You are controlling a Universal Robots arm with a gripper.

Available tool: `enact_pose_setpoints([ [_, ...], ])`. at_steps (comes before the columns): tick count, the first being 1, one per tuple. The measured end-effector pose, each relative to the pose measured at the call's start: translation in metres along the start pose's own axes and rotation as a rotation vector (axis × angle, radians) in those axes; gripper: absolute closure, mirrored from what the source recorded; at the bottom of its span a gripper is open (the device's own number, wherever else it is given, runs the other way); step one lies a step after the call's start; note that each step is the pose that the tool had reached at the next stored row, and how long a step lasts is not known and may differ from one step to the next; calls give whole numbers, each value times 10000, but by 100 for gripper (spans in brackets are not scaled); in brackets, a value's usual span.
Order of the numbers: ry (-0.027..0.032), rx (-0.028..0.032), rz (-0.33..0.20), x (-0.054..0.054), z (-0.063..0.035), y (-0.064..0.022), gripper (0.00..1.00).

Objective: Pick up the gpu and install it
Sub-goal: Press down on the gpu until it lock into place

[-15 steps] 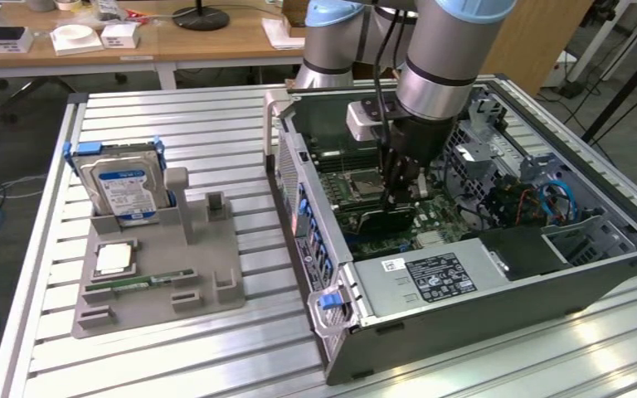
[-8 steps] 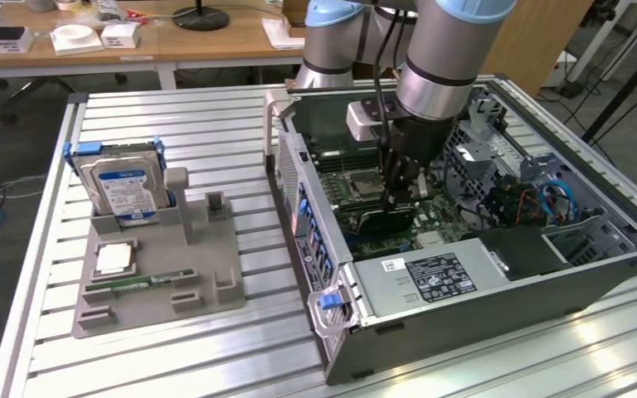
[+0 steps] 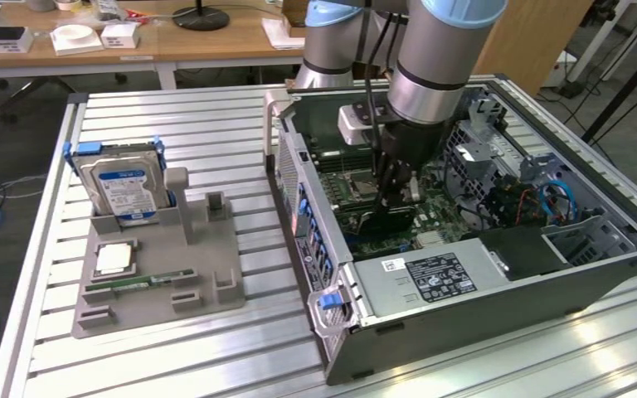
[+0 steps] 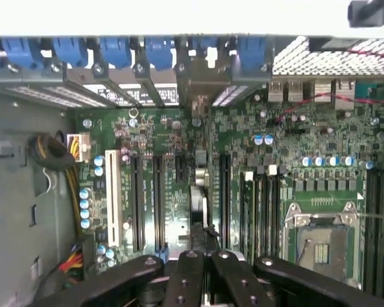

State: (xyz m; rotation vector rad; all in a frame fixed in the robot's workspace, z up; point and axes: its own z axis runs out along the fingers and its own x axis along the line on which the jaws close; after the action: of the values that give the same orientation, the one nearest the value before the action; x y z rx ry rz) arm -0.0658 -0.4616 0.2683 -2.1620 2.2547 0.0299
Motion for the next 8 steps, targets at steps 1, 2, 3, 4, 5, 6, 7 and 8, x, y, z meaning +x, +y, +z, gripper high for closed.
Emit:
enact_pose_setpoints([
  [1, -1, 0, -1, 0, 18, 0, 89],
  [2, -1, 0, -2, 1, 36, 0, 89],
  [3, -1, 0, -1, 1, 54, 1, 89],
  [4, 4, -2, -1, 2, 71, 2, 89],
  [5, 15, -5, 0, 4, 85, 3, 89],
  [6, 19, -7, 0, 4, 91, 4, 89],
  [7, 12, -6, 0, 4, 90, 4, 89],
  [8, -16, 2, 1, 0, 75, 4, 89],
])
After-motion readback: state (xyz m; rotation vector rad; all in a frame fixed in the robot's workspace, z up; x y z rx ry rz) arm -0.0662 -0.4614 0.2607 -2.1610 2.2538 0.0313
